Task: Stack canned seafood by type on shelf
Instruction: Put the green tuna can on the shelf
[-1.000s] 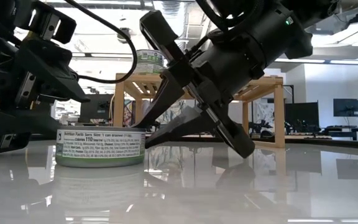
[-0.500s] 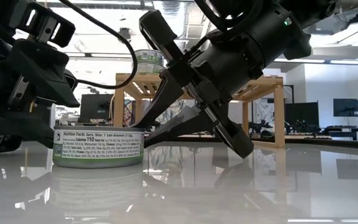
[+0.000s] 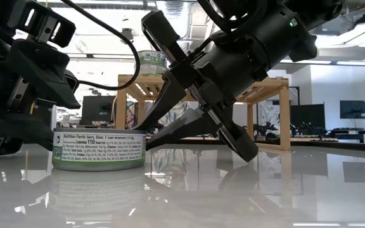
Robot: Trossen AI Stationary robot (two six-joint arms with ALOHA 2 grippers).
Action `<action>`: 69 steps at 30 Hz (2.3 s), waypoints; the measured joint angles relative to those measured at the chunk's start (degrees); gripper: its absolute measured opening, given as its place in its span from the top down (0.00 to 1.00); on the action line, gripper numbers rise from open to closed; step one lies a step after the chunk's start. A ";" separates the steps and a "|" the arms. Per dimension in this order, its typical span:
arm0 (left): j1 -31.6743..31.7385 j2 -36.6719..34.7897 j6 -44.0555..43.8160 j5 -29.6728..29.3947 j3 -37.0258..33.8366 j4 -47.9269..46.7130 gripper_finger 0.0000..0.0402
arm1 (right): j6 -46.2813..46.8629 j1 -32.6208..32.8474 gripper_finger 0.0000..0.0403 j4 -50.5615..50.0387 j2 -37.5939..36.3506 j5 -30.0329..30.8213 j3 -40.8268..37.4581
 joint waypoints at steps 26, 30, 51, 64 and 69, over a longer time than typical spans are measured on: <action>-0.03 0.02 0.69 -3.45 -0.04 0.42 0.51 | -1.58 -0.39 0.77 0.74 0.02 -0.20 -0.04; -0.02 0.02 0.60 -4.68 -0.04 0.18 0.47 | -1.63 -0.39 0.77 0.83 0.04 -0.22 -0.04; -0.02 0.07 0.23 -5.09 0.00 1.07 0.27 | -1.45 -0.72 0.77 1.25 0.04 -0.36 -0.07; -1.03 0.15 -1.70 -4.76 4.00 -5.85 0.27 | -1.46 -0.74 0.77 1.27 0.04 -0.35 -0.07; -0.92 0.11 -2.60 -4.94 5.35 -9.94 0.27 | -1.47 -0.74 0.77 1.28 0.04 -0.33 -0.07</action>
